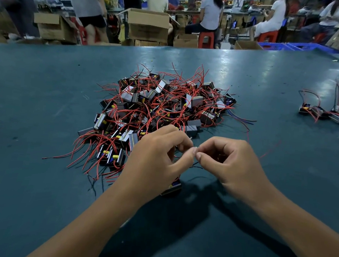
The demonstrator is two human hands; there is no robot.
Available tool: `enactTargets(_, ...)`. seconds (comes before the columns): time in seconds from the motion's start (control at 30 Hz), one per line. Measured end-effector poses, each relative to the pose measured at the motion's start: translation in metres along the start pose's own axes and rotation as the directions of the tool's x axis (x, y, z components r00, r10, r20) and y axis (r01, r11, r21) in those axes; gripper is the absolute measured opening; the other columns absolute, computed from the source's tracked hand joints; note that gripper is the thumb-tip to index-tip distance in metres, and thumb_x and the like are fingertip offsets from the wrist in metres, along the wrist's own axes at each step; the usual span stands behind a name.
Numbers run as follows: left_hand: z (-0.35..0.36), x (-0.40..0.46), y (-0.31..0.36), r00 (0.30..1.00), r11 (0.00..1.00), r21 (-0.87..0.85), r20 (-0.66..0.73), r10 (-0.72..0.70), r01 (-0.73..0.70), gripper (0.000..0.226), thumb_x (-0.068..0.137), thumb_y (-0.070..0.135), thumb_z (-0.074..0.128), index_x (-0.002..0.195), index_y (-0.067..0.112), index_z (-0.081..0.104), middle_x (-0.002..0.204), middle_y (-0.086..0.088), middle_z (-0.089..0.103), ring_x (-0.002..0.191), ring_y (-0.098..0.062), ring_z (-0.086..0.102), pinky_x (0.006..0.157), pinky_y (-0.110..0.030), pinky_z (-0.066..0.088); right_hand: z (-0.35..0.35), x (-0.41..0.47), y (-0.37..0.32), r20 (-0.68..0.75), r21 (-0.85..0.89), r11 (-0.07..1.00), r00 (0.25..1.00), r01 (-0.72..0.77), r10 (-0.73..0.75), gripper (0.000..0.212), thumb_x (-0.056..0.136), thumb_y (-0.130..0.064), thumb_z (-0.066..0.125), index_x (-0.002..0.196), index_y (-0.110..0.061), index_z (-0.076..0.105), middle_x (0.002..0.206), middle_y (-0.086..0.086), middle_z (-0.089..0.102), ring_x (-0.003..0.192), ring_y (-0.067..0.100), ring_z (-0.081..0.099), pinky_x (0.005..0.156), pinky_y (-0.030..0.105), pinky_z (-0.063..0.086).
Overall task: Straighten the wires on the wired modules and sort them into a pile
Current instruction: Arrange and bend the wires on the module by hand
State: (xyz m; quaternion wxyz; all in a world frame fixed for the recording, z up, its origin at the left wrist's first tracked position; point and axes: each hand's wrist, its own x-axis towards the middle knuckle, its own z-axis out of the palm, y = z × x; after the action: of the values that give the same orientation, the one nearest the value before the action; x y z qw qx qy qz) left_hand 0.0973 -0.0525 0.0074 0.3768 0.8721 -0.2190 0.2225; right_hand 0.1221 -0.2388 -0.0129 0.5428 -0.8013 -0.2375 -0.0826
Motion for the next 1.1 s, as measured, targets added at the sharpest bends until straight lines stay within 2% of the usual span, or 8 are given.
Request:
enactTargets(0.17,-0.001,-0.001,-0.001,0.997,0.999,0.001,0.057,-0.047,0.047,0.018,0.090,0.037,0.065,0.081,0.022,0.067,0.076,0.010,0.057,0.071,-0.012,0.054,0.060,-0.029,0.044,0.002,-0.003,-0.008,0.008,-0.249,0.958,0.989,0.145,-0.148,0.011,0.081,-0.019,0.069,0.077,-0.028,0.068,0.064,-0.020,0.060,0.055,0.004,0.051,0.053,0.010,0.034)
enactTargets(0.4,-0.002,0.000,-0.001,0.949,0.933,-0.220,0.201,-0.242,0.284,0.020,0.094,0.019,0.066,0.075,0.015,0.069,0.049,0.015,0.050,0.044,-0.002,0.042,0.045,-0.010,0.030,0.001,-0.004,-0.012,0.041,-0.385,0.899,0.977,0.209,-0.210,0.007,0.081,-0.018,0.067,0.084,-0.017,0.074,0.076,-0.011,0.067,0.071,0.007,0.060,0.067,0.034,0.050)
enactTargets(0.5,-0.003,0.003,-0.001,0.921,0.877,-0.301,0.229,-0.314,0.374,0.024,0.092,0.018,0.067,0.068,0.014,0.069,0.048,0.011,0.045,0.042,-0.003,0.034,0.044,-0.013,0.027,0.001,-0.005,-0.014,0.055,-0.440,0.858,0.961,0.267,-0.271,0.008,0.083,-0.018,0.067,0.083,-0.015,0.074,0.075,-0.010,0.065,0.070,0.006,0.057,0.065,0.034,0.050)
enactTargets(0.63,-0.001,0.003,-0.002,0.830,0.721,-0.414,0.323,-0.454,0.556,0.029,0.083,0.020,0.066,0.055,0.013,0.064,0.060,-0.012,0.047,0.055,-0.021,0.029,0.048,-0.026,0.023,0.002,-0.006,-0.018,0.103,-0.543,0.750,0.916,0.379,-0.388,0.006,0.083,-0.015,0.067,0.080,-0.013,0.072,0.073,-0.006,0.063,0.068,0.013,0.057,0.061,0.035,0.049)
enactTargets(0.7,-0.002,0.004,-0.003,0.811,0.677,-0.447,0.348,-0.469,0.584,0.031,0.087,0.017,0.065,0.055,0.014,0.064,0.058,-0.008,0.050,0.053,-0.019,0.031,0.047,-0.025,0.024,0.000,-0.005,-0.017,0.114,-0.543,0.740,0.907,0.398,-0.404,0.006,0.083,-0.014,0.068,0.079,-0.013,0.071,0.074,-0.009,0.060,0.068,0.009,0.052,0.062,0.031,0.048)
enactTargets(0.87,-0.021,0.006,-0.014,0.980,0.972,-0.196,0.176,-0.097,0.131,0.011,0.091,0.012,0.071,0.092,0.023,0.074,0.077,0.011,0.065,0.060,-0.006,0.052,0.056,-0.017,0.042,-0.007,-0.002,-0.013,0.105,-0.471,0.802,0.926,0.367,-0.363,0.005,0.084,-0.015,0.069,0.080,-0.014,0.071,0.076,-0.016,0.057,0.071,-0.002,0.046,0.069,0.018,0.042)
enactTargets(1.0,-0.025,0.009,-0.018,0.959,0.981,0.007,0.209,0.190,-0.195,0.020,0.085,0.011,0.079,0.105,0.014,0.077,0.099,0.003,0.065,0.075,-0.012,0.059,0.067,-0.015,0.044,-0.009,-0.003,-0.014,0.105,-0.410,0.840,0.933,0.356,-0.344,0.004,0.082,-0.012,0.069,0.079,-0.014,0.071,0.077,-0.019,0.058,0.071,-0.007,0.050,0.070,0.011,0.039)
enactTargets(1.1,-0.024,0.009,-0.021,0.947,0.955,0.078,0.174,0.268,-0.285,0.021,0.087,0.023,0.075,0.105,0.014,0.077,0.102,0.002,0.064,0.084,-0.011,0.060,0.069,-0.028,0.051,-0.008,-0.002,-0.015,0.119,-0.373,0.852,0.929,0.368,-0.349,0.003,0.081,-0.010,0.070,0.080,-0.013,0.071,0.078,-0.024,0.055,0.071,-0.010,0.051,0.070,0.007,0.037)
